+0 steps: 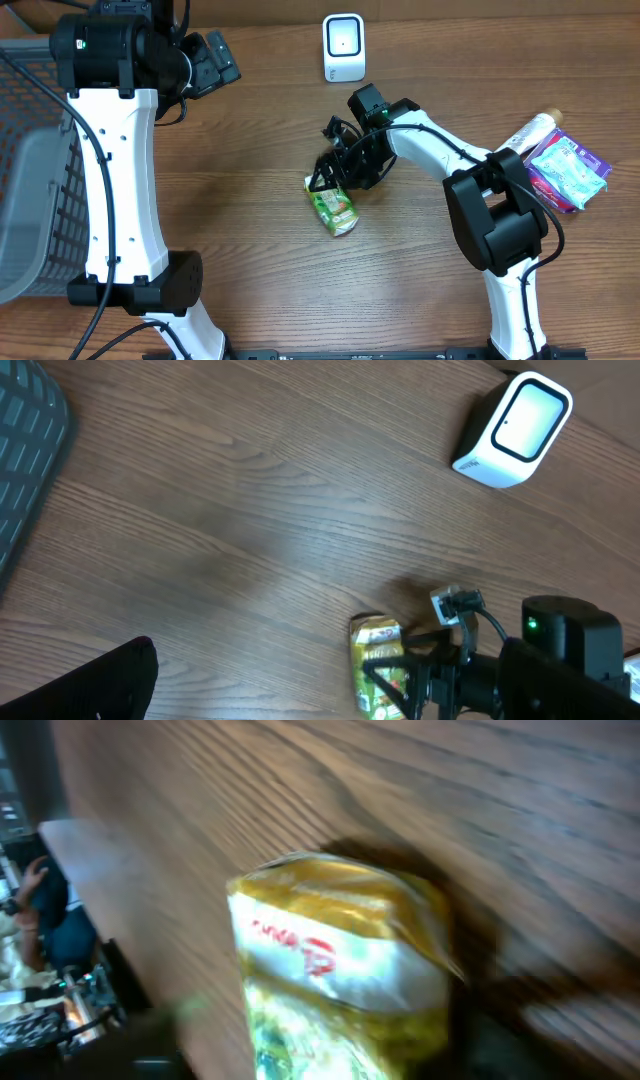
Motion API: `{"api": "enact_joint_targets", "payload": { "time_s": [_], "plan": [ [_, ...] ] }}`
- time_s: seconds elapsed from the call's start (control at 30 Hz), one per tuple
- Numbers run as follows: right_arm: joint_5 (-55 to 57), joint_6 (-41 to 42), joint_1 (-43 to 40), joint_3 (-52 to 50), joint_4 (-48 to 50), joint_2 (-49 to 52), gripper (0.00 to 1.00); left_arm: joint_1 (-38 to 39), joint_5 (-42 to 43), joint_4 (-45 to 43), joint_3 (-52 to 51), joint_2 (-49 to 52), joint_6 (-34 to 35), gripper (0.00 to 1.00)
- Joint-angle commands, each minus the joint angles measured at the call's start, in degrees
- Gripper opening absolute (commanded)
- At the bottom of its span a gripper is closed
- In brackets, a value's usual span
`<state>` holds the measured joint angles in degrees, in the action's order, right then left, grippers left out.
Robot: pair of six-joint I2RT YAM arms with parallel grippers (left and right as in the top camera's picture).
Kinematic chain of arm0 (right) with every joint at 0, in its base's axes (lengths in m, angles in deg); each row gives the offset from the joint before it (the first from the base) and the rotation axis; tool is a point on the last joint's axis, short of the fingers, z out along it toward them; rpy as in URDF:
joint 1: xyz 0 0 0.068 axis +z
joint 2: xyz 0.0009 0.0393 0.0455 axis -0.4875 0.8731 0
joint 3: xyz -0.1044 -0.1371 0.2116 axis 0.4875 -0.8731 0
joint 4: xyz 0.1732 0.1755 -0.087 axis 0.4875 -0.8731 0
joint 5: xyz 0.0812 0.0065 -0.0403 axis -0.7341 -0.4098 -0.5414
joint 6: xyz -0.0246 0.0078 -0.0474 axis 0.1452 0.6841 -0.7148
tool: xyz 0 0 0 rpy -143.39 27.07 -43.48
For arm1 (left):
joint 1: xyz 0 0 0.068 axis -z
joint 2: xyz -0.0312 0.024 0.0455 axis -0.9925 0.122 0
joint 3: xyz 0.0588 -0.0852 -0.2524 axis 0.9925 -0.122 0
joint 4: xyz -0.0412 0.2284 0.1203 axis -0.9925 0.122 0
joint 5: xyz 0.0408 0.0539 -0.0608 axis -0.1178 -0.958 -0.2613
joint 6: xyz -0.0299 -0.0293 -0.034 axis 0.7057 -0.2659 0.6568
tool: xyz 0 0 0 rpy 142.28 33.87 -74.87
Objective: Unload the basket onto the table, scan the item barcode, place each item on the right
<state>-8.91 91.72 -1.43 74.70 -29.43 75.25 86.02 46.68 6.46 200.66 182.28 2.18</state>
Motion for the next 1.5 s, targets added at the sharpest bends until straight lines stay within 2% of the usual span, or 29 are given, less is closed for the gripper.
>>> {"api": "enact_joint_targets", "payload": {
  "time_s": [0.0, 0.13, 0.23, 0.33, 0.5, 0.8, 1.0, 1.1, 1.3, 1.43, 1.47],
  "plan": [
    [8.3, 0.3, -1.2, 2.0, -3.1, -0.6, 1.00, 0.0, 0.2, -0.1, -0.3, 0.1, -0.7, 1.00],
    [14.4, -1.2, -2.8, 5.9, -11.9, -0.8, 1.00, 0.0, 0.2, -0.1, -0.2, 0.1, -0.7, 1.00],
    [16.4, -6.3, -3.1, 9.3, -20.5, -0.9, 1.00, 0.0, 0.2, -0.1, -0.2, 0.1, -0.7, 1.00],
    [16.4, -9.1, -3.1, 9.6, -25.1, -0.9, 1.00, 0.0, 0.2, -0.1, -0.2, 0.1, -0.7, 1.00],
    [16.0, -12.3, -2.2, 7.4, -24.5, -0.9, 1.00, 0.0, 0.2, -0.1, -0.2, 0.1, -0.7, 1.00],
    [17.1, -12.5, 2.8, 0.8, -17.4, -0.8, 0.86, 0.0, 0.2, -0.1, -0.3, 0.1, -0.7, 1.00],
    [13.2, -12.5, 3.7, -2.4, -15.6, -0.8, 0.71, 0.0, 0.2, -0.1, -0.2, 0.1, -0.7, 1.00],
    [11.5, -10.7, 3.7, -3.6, -14.1, -0.8, 0.60, 0.0, 0.2, -0.1, -0.2, 0.1, -0.7, 1.00],
    [10.6, -9.0, 3.6, -4.1, -12.9, -0.8, 0.22, 0.0, 0.2, -0.1, -0.2, 0.1, -0.7, 1.00],
    [7.2, -9.1, 3.2, -3.9, -12.4, -0.8, 0.05, 0.0, 0.2, -0.1, -0.2, 0.1, -0.7, 1.00],
    [6.0, -9.1, 2.9, -3.6, -12.4, -0.8, 0.04, 0.0, 0.2, -0.1, -0.3, 0.1, -0.7, 0.99]
  ]
}}
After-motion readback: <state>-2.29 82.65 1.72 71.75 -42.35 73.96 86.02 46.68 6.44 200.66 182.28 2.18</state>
